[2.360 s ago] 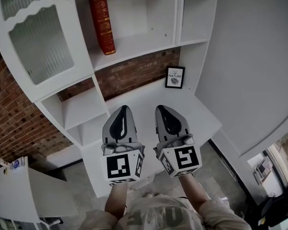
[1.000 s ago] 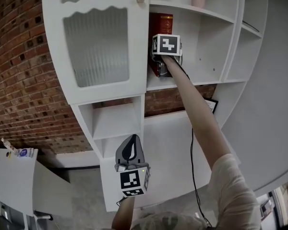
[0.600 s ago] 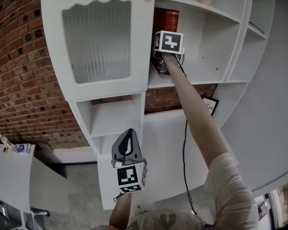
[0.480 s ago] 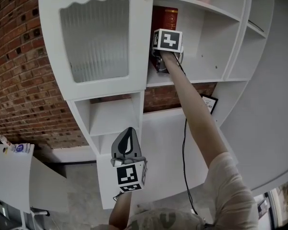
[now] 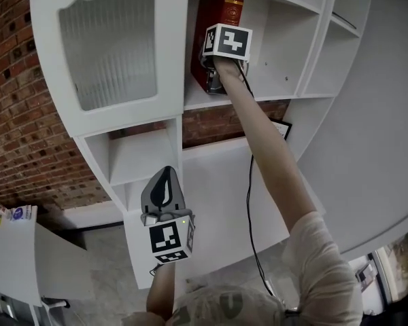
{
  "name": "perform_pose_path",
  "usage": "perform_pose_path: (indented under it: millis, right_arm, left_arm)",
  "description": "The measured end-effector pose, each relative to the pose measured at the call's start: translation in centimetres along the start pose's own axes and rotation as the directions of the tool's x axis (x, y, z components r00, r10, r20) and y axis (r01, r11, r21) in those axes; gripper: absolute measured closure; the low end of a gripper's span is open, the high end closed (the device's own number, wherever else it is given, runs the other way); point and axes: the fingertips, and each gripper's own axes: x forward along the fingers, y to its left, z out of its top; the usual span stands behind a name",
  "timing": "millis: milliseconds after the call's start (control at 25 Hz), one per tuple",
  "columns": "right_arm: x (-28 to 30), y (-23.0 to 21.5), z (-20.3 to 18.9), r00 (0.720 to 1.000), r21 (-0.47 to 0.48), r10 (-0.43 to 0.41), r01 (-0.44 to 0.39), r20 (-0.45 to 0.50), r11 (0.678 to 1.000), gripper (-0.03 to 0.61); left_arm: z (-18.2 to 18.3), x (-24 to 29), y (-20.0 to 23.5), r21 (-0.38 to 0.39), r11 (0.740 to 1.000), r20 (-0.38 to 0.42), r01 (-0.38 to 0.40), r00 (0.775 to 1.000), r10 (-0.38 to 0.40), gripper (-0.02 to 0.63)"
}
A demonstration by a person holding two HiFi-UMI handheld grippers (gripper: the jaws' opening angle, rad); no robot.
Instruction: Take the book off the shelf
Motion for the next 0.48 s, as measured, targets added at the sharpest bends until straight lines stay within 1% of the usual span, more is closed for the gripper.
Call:
perform_pose_path:
  millis: [120,200,320,480]
  right_arm:
    - [-2.3,0.2,0.3,0.999,0.007,0.042,-0.042,0.032,0.999,0.333]
    - [-4.2,0.1,0.3,0.996,-0.004,0.075,-0.074,0.053,0.997,0.333]
    - [-8.4,-0.3,-0.3,0.987,0.001,0.129,-0.130,0.091,0.992,0.333]
    - [-14.6,-0.8,-1.0,0.963,-0.001,0.183,-0.186,0.196,0.982,0.333]
  left_arm:
    - [2.3,0.7,-0.9,0.029,0.999,0.043,0.024,0.999,-0.025,0.601]
    - [2.9,1.1,-1.8,0.049,0.998,0.055,0.042,0.997,-0.045,0.601]
    - [2.9,1.3,-3.2,0.054,0.996,0.043,0.075,0.996,-0.078,0.601]
    - [3.1,1.9,-5.1,0.058,0.991,0.028,0.124,0.992,-0.126,0.601]
